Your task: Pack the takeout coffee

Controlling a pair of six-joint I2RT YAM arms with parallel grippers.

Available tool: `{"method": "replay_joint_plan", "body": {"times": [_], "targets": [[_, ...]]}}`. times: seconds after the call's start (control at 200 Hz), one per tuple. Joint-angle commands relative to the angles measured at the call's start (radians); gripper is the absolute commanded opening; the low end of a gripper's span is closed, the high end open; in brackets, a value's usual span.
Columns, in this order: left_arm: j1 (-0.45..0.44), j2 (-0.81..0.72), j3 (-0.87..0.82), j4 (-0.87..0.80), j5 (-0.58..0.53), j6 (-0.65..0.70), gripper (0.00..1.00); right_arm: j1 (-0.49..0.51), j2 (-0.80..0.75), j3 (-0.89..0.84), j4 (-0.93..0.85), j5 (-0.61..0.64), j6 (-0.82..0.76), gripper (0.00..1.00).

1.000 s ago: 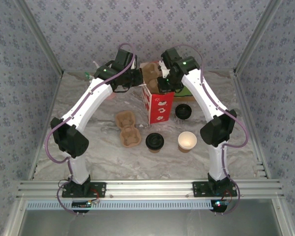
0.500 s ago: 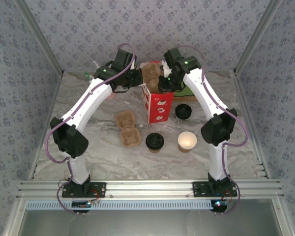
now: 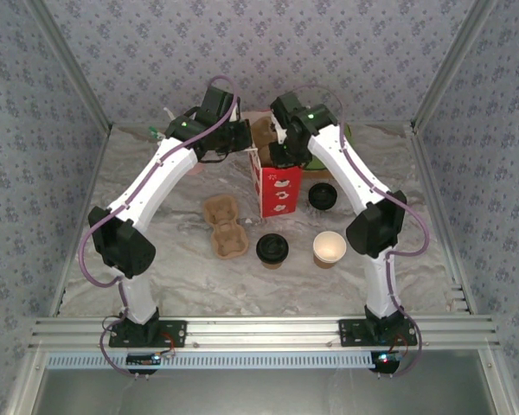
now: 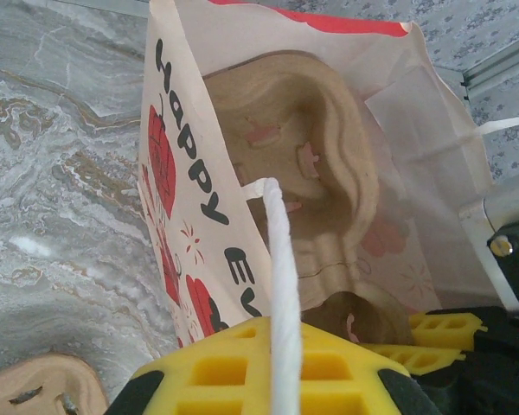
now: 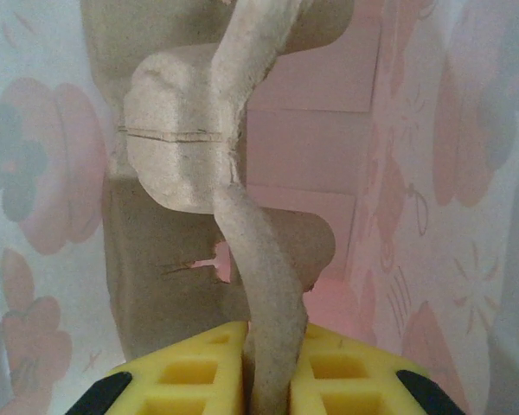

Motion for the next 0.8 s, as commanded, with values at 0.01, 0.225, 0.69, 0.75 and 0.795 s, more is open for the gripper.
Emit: {"method": "replay_joint_plan", "body": {"times": [0.01, 0.225, 0.69, 0.75, 0.795], "targets": [[-0.002, -0.036, 0.002, 0.01, 0.011, 0.001, 0.0, -0.013, 0.008, 0.029, -0.04, 0.02, -0.007, 0.16], [-0.003, -0.039, -0.005, 0.005, 0.003, 0.003, 0.0, -0.071, -0.023, -0.026, 0.04, -0.165, 0.072, 0.16], [-0.002, -0.063, -0.071, 0.024, -0.003, 0.003, 0.0, -0.137, -0.064, -0.141, 0.176, -0.376, 0.185, 0.16], [-0.002, -0.068, -0.078, 0.027, -0.002, 0.003, 0.0, -0.137, -0.063, -0.145, 0.181, -0.385, 0.196, 0.16], [-0.002, -0.068, -0.079, 0.027, -0.002, 0.002, 0.0, -0.138, -0.062, -0.146, 0.182, -0.385, 0.203, 0.16]]}}
